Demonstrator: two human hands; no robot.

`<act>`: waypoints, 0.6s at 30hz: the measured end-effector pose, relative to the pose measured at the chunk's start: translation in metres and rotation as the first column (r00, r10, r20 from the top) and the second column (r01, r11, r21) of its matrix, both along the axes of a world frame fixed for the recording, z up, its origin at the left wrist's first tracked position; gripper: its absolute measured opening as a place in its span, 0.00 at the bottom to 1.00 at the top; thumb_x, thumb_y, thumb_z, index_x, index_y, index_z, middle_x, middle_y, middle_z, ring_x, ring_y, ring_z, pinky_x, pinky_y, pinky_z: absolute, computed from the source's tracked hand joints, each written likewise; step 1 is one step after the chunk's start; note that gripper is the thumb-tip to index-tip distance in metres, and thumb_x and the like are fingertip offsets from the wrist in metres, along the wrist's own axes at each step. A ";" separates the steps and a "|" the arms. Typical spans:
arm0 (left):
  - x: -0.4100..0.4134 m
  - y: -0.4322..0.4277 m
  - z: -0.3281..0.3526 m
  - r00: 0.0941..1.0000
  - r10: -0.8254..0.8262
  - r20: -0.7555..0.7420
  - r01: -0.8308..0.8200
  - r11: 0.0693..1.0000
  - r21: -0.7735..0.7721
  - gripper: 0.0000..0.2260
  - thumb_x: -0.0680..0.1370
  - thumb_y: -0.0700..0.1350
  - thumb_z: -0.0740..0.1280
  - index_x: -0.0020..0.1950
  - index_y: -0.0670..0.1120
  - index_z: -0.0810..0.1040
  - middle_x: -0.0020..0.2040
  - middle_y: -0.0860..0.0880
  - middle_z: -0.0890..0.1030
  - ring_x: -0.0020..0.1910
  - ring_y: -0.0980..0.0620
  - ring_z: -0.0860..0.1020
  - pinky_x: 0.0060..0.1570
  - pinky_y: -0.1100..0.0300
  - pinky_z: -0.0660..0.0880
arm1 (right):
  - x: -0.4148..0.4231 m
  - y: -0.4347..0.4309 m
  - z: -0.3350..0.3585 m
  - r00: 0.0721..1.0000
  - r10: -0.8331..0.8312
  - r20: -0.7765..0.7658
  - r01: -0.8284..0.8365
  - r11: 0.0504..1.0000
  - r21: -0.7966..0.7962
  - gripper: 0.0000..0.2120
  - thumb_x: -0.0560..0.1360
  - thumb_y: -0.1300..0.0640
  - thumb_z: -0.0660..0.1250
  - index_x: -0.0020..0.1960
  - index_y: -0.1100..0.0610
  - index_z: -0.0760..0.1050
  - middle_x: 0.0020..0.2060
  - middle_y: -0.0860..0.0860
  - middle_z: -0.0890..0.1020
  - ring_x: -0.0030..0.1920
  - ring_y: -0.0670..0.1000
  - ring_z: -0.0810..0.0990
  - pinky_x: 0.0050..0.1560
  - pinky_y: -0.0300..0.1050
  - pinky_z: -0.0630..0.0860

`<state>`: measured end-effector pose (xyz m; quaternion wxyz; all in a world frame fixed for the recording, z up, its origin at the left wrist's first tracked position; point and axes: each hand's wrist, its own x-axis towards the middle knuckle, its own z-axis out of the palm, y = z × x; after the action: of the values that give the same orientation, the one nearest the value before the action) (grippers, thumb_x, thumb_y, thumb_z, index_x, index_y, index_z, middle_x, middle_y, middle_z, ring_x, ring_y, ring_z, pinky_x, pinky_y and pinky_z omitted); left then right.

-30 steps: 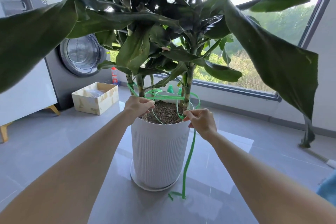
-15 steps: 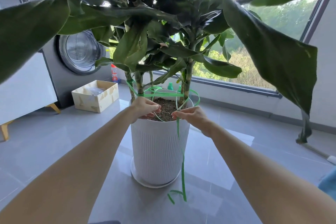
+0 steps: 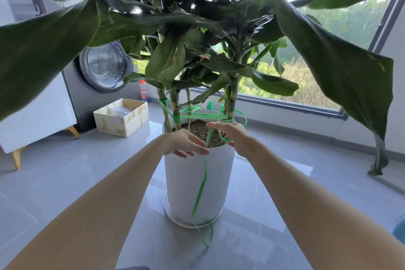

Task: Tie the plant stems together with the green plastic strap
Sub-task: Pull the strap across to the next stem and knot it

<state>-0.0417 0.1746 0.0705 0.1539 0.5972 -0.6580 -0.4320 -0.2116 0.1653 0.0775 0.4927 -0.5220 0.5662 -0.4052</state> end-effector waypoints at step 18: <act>0.023 0.015 0.007 0.999 0.046 -0.018 -0.048 0.983 -0.179 0.11 0.80 0.52 0.59 0.57 0.48 0.65 0.35 0.47 0.66 0.29 0.55 0.61 0.22 0.66 0.59 | 0.011 -0.010 -0.010 0.989 -0.072 -0.131 0.064 0.996 -0.068 0.13 0.72 0.49 0.72 0.52 0.56 0.83 0.35 0.45 0.78 0.36 0.42 0.71 0.34 0.35 0.64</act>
<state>-0.0190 0.1893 0.0771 0.2216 0.5934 -0.6788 -0.3714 -0.2005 0.1552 0.0676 0.4228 -0.5436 0.6023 -0.4037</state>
